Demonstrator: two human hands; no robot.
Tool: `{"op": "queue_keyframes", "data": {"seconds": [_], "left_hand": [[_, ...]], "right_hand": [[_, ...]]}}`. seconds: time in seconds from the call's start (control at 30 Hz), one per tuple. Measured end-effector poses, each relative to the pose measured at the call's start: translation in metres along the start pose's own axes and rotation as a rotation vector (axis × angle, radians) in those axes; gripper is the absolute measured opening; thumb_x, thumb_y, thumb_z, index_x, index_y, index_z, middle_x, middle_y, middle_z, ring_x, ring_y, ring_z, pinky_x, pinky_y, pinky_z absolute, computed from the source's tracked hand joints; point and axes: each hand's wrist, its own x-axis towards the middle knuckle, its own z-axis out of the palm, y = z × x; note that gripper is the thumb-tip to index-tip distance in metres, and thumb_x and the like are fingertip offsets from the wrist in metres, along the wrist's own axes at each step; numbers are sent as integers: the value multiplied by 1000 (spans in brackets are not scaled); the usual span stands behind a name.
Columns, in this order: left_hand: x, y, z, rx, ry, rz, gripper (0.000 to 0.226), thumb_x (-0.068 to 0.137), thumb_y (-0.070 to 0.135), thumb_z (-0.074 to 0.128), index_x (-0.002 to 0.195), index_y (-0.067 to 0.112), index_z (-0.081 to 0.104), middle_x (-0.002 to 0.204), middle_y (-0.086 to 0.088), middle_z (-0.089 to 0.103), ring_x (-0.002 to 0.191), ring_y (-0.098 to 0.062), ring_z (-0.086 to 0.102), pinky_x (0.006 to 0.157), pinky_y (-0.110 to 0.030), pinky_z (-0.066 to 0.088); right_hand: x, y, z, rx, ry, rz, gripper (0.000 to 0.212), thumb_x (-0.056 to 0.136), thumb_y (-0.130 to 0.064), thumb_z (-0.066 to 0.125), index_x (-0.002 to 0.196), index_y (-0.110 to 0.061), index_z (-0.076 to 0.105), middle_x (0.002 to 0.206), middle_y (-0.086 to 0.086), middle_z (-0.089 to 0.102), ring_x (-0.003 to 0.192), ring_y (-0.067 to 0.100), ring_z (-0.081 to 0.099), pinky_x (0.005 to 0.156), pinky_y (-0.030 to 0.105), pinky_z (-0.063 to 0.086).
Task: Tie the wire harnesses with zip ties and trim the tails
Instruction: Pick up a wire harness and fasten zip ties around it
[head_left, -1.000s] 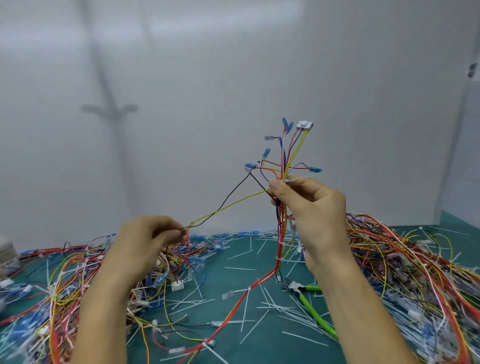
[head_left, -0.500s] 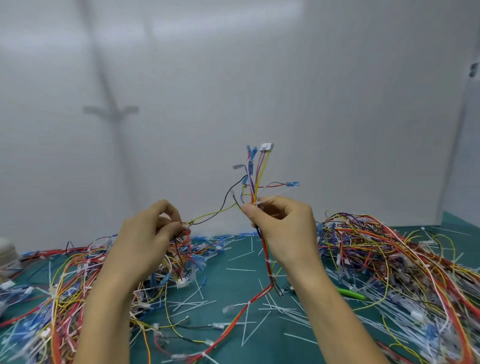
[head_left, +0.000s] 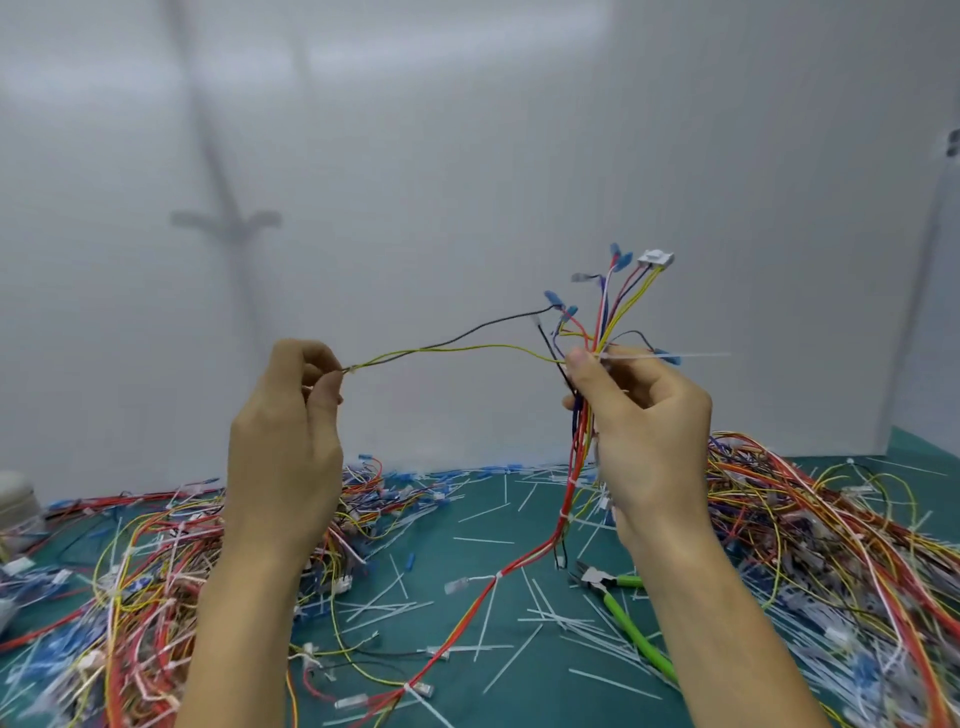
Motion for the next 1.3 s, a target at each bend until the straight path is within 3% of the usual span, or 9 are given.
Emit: {"op": "queue_keyframes", "data": {"seconds": [0.1,0.2,0.33,0.53,0.67,0.87,1.0,1.17,1.3], "left_hand": [[0,2,-5,-39,-69,9,5,97,29,56,99,30,52,71,9,59,64,-6,55,51,-26,43],[0,-2,-7,12,-459,-130,10,90,38,64,81,33,66,67,13,68,55,-3,59,52,-24,42],[-9,5,9,-35,-823,-198,18,85,48,66,86,32,75,80,18,73,75,5,67,69,-16,51],[-19,52,45,-613,-620,-217,42,76,50,65,112,29,67,103,12,75,100,-3,69,83,-16,53],[-21,62,47,-697,-561,-258,36,74,42,69,106,26,68,91,2,77,84,-15,74,73,-30,61],[-18,61,43,-707,-502,-277,21,79,23,77,98,25,69,88,4,75,77,-16,69,66,-30,58],[-18,63,47,-720,-344,-319,19,84,11,74,98,19,64,86,-3,74,75,-19,69,63,-25,58],[-14,64,43,-859,-209,-393,16,88,3,68,96,12,58,75,2,72,72,-11,72,59,-25,58],[-6,71,46,-948,-109,-439,16,92,3,64,104,0,53,81,-8,66,77,-18,71,65,-27,59]], "right_hand": [[5,-6,-7,56,15,-21,12,88,-23,73,77,-25,73,72,-2,73,66,13,69,63,26,57],[11,-13,-16,129,41,-46,14,87,-17,74,74,-23,73,72,-1,72,65,13,68,65,24,57],[12,-19,-20,152,-46,-40,8,85,-15,73,79,-20,74,79,1,74,67,13,69,65,19,54],[6,-17,-10,112,-358,-19,5,77,-20,74,81,-22,77,82,0,77,74,8,71,71,17,55],[2,-13,-5,-132,-494,-60,14,88,-31,66,82,-39,75,93,-18,74,98,-4,64,82,10,46],[1,-16,-9,-422,-694,-15,37,103,-37,39,88,-27,71,114,-4,56,120,15,44,104,35,36],[2,-16,-10,-585,-608,4,43,100,-47,40,138,-32,53,143,-11,43,136,10,31,115,40,27],[9,-8,-27,-803,-843,217,112,68,-68,74,154,-34,11,151,-2,42,126,19,52,102,36,44],[2,11,-22,-894,-1012,394,97,66,-59,82,138,-19,30,119,11,67,86,22,74,80,42,61]]}}
